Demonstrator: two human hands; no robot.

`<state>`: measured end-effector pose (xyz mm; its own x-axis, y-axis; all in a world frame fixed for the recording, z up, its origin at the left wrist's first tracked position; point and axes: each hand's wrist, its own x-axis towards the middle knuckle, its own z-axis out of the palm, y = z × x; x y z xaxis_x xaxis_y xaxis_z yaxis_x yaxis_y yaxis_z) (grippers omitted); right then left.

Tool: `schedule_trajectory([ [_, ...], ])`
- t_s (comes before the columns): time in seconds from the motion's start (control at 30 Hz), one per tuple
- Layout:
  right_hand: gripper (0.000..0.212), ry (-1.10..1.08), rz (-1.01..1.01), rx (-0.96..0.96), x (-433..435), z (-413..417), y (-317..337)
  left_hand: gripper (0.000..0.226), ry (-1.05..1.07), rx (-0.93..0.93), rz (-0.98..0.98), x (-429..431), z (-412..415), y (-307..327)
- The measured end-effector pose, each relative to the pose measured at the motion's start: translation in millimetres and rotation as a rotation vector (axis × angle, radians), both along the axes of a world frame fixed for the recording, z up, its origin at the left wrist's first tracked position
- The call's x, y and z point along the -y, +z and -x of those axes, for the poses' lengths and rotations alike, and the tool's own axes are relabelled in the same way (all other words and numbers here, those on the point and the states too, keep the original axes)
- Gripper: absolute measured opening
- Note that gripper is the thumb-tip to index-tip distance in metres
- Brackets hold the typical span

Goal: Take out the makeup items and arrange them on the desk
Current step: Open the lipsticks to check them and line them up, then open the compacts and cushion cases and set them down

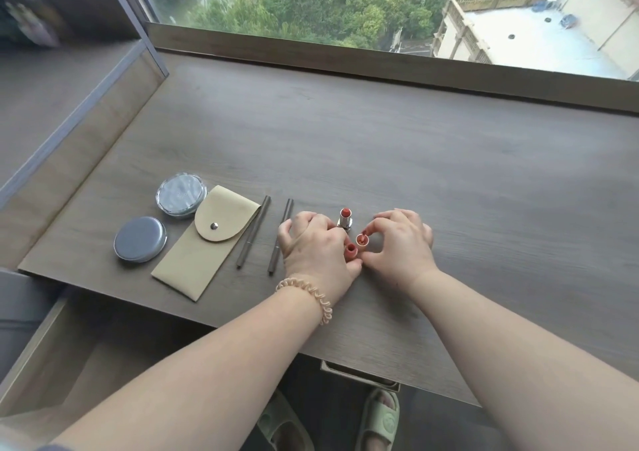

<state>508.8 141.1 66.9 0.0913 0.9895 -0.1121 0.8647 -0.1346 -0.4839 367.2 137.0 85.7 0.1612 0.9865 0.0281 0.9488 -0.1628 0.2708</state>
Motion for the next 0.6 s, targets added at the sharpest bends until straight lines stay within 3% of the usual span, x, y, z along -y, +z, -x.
schedule_trajectory([
  [0.17,0.051,0.020,0.031,0.030,7,-13,6,0.058,0.028,0.048,-0.020,7,13,7],
  [0.37,0.094,0.065,-0.077,-0.265,23,-21,19,0.079,-0.024,0.307,-0.086,11,43,23],
  [0.47,0.098,0.087,-0.099,-0.328,23,-13,31,0.084,0.024,0.385,0.004,9,56,27],
  [0.6,0.097,0.124,-0.143,-0.350,20,-4,43,0.081,0.091,0.316,0.066,9,73,17],
])
